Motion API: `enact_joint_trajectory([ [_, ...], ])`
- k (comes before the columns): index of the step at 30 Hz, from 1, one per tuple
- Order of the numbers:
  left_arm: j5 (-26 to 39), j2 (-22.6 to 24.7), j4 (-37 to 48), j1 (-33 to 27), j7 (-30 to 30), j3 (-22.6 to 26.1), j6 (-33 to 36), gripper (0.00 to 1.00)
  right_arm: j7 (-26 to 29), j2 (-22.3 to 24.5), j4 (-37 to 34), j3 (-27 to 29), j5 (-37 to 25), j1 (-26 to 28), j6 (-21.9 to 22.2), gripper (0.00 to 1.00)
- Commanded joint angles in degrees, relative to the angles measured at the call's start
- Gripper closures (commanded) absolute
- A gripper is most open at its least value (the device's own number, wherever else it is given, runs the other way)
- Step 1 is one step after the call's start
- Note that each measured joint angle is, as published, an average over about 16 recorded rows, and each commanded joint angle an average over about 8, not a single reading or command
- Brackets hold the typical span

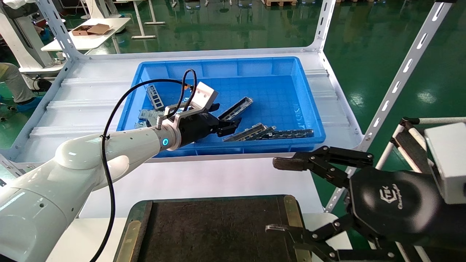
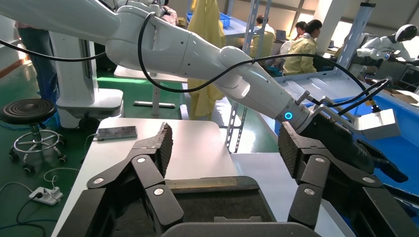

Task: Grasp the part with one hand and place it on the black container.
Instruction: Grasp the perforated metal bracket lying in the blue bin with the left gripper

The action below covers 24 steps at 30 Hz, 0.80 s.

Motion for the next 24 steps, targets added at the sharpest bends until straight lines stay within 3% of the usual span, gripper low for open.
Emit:
enact_joint_trajectory([
  [1, -0.7, 0.0, -0.1, 0.0, -0.1, 0.9, -0.3, 1.00, 0.0, 0.0, 0.0, 0.0, 0.0, 0.0, 0.0, 1.00],
  [24, -9.1, -0.2, -0.3, -0.5, 2.0, 6.8, -1.9, 1.00, 0.0, 0.0, 0.0, -0.1, 0.1, 0.0, 0.0, 1.00],
])
